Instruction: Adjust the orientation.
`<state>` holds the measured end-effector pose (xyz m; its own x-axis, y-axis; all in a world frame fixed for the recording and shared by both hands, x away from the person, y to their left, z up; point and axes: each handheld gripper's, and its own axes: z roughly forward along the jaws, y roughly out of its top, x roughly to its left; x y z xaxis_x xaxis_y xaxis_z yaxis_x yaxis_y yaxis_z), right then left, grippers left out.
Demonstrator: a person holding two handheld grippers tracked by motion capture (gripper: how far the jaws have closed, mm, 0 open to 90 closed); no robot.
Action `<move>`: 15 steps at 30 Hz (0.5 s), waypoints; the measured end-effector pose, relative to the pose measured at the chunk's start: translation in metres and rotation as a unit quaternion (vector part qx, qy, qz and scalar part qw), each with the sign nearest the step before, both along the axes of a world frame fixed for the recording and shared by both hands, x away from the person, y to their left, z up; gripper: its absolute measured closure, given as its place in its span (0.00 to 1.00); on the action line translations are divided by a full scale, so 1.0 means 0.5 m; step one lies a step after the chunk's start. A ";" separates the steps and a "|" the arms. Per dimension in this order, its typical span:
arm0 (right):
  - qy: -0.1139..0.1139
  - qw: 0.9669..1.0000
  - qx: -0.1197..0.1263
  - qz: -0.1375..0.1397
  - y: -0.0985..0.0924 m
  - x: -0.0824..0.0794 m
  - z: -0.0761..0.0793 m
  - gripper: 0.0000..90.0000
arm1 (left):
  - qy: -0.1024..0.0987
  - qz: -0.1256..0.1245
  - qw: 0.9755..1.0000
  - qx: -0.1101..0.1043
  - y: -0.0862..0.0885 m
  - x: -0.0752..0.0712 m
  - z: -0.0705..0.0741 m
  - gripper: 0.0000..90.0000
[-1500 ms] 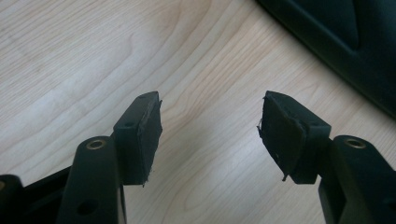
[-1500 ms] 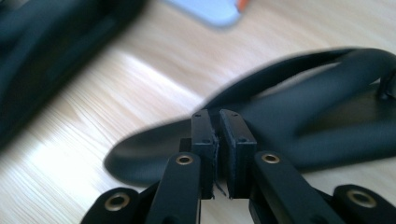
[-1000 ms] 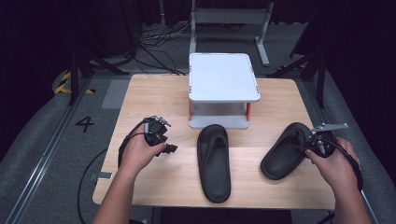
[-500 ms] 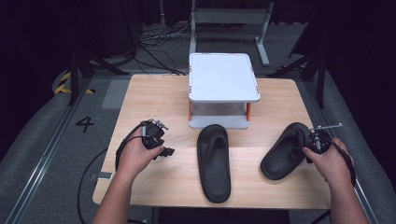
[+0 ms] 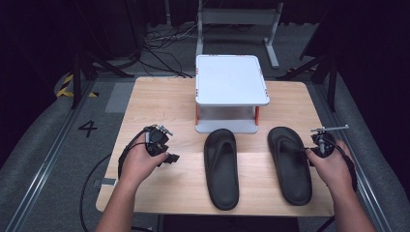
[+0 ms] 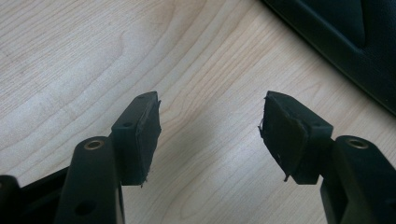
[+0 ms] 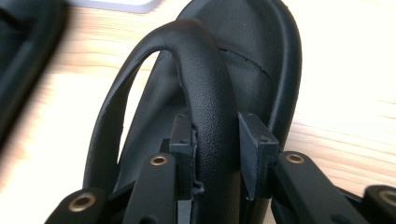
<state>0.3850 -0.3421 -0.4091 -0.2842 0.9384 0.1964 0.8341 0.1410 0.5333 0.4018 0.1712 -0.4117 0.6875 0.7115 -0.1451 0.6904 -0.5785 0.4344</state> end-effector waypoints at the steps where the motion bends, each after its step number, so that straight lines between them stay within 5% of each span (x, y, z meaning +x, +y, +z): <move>1: 0.001 1.000 0.009 0.004 0.007 -0.002 0.003 0.78 | 0.000 -0.001 1.000 0.000 0.000 0.000 0.000 0.42; 5: 0.000 0.999 0.040 0.022 0.044 -0.008 0.010 0.78 | -0.003 0.000 1.000 0.000 0.000 -0.003 0.000 0.42; 15: -0.001 0.998 0.046 0.046 0.139 -0.001 -0.020 0.78 | -0.002 0.003 1.000 0.001 0.003 -0.011 -0.002 0.43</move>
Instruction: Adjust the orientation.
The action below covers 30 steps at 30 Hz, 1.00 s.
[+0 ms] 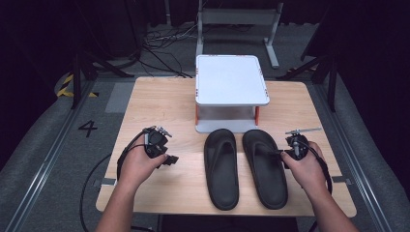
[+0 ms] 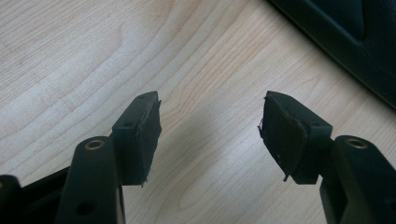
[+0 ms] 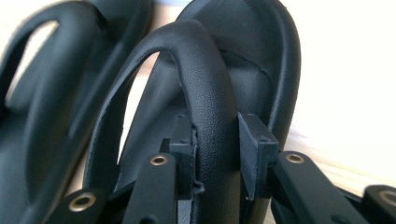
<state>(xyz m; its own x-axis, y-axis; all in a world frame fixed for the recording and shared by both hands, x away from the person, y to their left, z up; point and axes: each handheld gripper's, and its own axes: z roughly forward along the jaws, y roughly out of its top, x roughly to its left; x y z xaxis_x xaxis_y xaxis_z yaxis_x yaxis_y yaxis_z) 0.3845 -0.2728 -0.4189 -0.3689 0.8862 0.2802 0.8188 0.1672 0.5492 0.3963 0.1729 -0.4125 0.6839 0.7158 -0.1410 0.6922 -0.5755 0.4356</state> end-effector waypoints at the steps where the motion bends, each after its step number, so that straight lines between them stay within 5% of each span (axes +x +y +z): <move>1: -0.004 1.000 0.006 -0.003 0.005 0.001 0.000 0.78 | 0.000 0.000 1.000 0.001 0.000 0.000 0.000 0.43; 8: -0.016 1.000 0.009 -0.011 0.038 0.013 -0.017 0.77 | 0.005 0.000 1.000 0.002 -0.003 -0.003 -0.002 0.43; 12: -0.008 0.999 0.035 0.001 0.050 0.009 -0.027 0.64 | 0.003 -0.003 1.000 0.002 -0.002 0.001 -0.002 0.43; 16: -0.029 0.999 0.029 0.005 0.035 0.000 -0.021 0.55 | 0.004 -0.006 1.000 0.000 -0.006 0.005 -0.001 0.43; 19: -0.038 0.998 0.040 0.000 0.006 -0.011 -0.004 0.57 | 0.002 -0.010 1.000 -0.003 -0.007 0.009 0.001 0.43; 24: -0.017 1.000 -0.003 -0.013 -0.027 -0.022 -0.004 0.71 | 0.006 -0.011 1.000 -0.002 -0.010 0.015 -0.002 0.43; 27: 0.013 0.997 -0.082 -0.006 -0.026 -0.020 -0.027 0.76 | 0.008 -0.014 1.000 -0.001 -0.016 0.019 -0.003 0.42; 30: 0.045 0.995 -0.092 0.013 -0.016 -0.022 -0.043 0.77 | 0.010 -0.017 1.000 -0.001 -0.020 0.021 -0.004 0.42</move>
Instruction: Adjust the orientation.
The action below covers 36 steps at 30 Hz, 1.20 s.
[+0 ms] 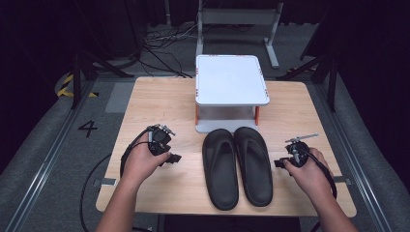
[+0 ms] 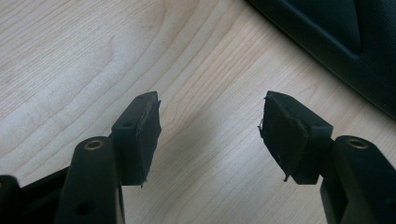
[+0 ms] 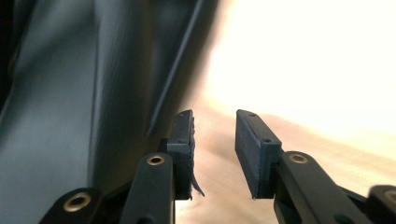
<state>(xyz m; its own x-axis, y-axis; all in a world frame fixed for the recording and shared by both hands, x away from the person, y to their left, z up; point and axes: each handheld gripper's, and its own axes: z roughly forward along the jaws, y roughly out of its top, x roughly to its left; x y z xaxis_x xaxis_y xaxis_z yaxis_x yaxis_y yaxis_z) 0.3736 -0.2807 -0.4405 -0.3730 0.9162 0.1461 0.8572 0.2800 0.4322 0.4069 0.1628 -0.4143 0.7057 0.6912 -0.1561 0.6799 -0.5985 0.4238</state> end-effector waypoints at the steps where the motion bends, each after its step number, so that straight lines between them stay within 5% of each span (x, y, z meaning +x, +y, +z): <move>1: 0.015 1.000 0.002 0.011 0.006 -0.003 -0.005 0.77 | -0.001 -0.003 1.000 0.002 0.000 0.001 0.000 0.42; 4: 0.029 0.999 0.001 0.031 0.016 -0.010 -0.006 0.81 | 0.002 -0.003 1.000 0.000 -0.001 0.004 -0.001 0.42; 8: 0.064 0.996 0.034 0.053 0.026 -0.025 -0.003 0.80 | 0.002 -0.004 1.000 -0.001 -0.001 0.008 -0.001 0.42; 19: 0.103 0.990 0.063 0.079 0.056 -0.048 0.000 0.74 | 0.002 -0.009 1.000 0.002 -0.006 0.011 0.000 0.42; 22: 0.086 0.991 0.062 0.083 0.053 -0.045 0.003 0.68 | 0.000 -0.005 1.000 0.000 -0.005 0.010 0.002 0.42; 26: 0.023 0.996 0.038 0.081 0.053 -0.042 0.013 0.63 | 0.001 -0.002 1.000 -0.002 -0.003 0.010 0.003 0.42; 31: -0.019 0.996 0.053 0.073 0.059 -0.044 0.041 0.55 | -0.002 -0.001 1.000 -0.003 0.001 0.010 0.004 0.42; 36: -0.029 0.995 0.047 0.080 0.085 -0.045 0.056 0.49 | -0.004 0.000 1.000 -0.001 0.004 0.007 0.006 0.42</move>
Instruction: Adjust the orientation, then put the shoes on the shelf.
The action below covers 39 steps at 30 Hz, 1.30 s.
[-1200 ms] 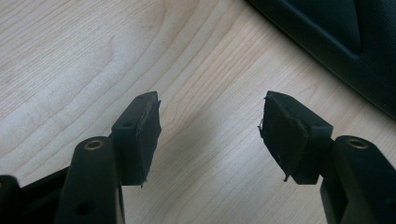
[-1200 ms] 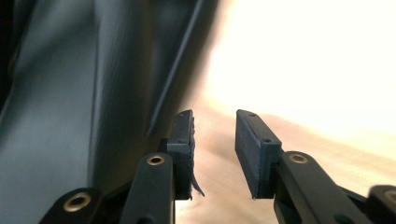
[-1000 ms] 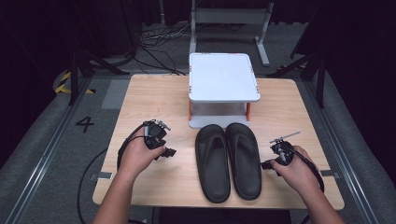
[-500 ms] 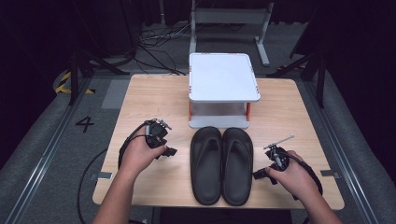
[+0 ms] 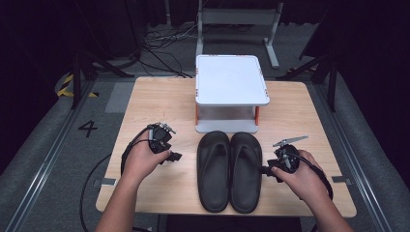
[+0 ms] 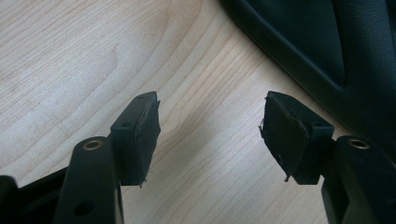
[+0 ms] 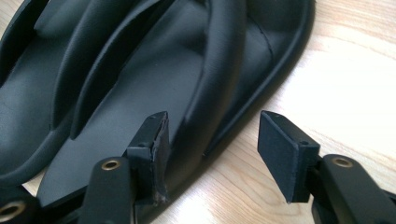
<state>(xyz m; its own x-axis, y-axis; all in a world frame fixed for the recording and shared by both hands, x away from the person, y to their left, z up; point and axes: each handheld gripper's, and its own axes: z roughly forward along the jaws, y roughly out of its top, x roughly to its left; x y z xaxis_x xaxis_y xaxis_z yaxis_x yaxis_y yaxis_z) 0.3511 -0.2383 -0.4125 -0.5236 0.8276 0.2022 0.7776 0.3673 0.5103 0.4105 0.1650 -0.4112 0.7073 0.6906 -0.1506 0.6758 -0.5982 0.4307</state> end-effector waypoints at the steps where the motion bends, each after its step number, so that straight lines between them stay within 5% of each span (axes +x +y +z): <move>1: -0.002 1.000 -0.007 0.003 0.007 0.000 0.001 0.49 | 0.001 0.003 1.000 -0.001 0.000 -0.001 0.000 0.42; 9: 0.000 1.000 -0.005 0.016 0.058 -0.009 0.009 0.47 | 0.002 0.004 1.000 0.000 0.005 -0.005 -0.001 0.41; 10: -0.012 1.000 -0.024 0.016 0.071 -0.012 0.013 0.47 | 0.004 0.007 1.000 0.000 0.006 -0.006 -0.002 0.41; 13: -0.024 0.999 -0.031 0.015 0.081 -0.014 0.017 0.47 | 0.002 0.007 1.000 0.000 0.010 -0.006 -0.002 0.41; 20: -0.026 0.999 -0.013 0.034 0.112 -0.024 0.032 0.47 | 0.002 0.013 1.000 -0.001 0.017 -0.011 0.000 0.41; 32: 0.018 0.998 -0.019 0.051 0.203 -0.015 -0.003 0.44 | 0.003 0.017 1.000 -0.002 0.025 -0.014 -0.003 0.41; 39: 0.008 0.998 -0.041 0.038 0.223 0.000 -0.026 0.43 | 0.003 0.020 1.000 0.002 0.028 -0.017 -0.004 0.41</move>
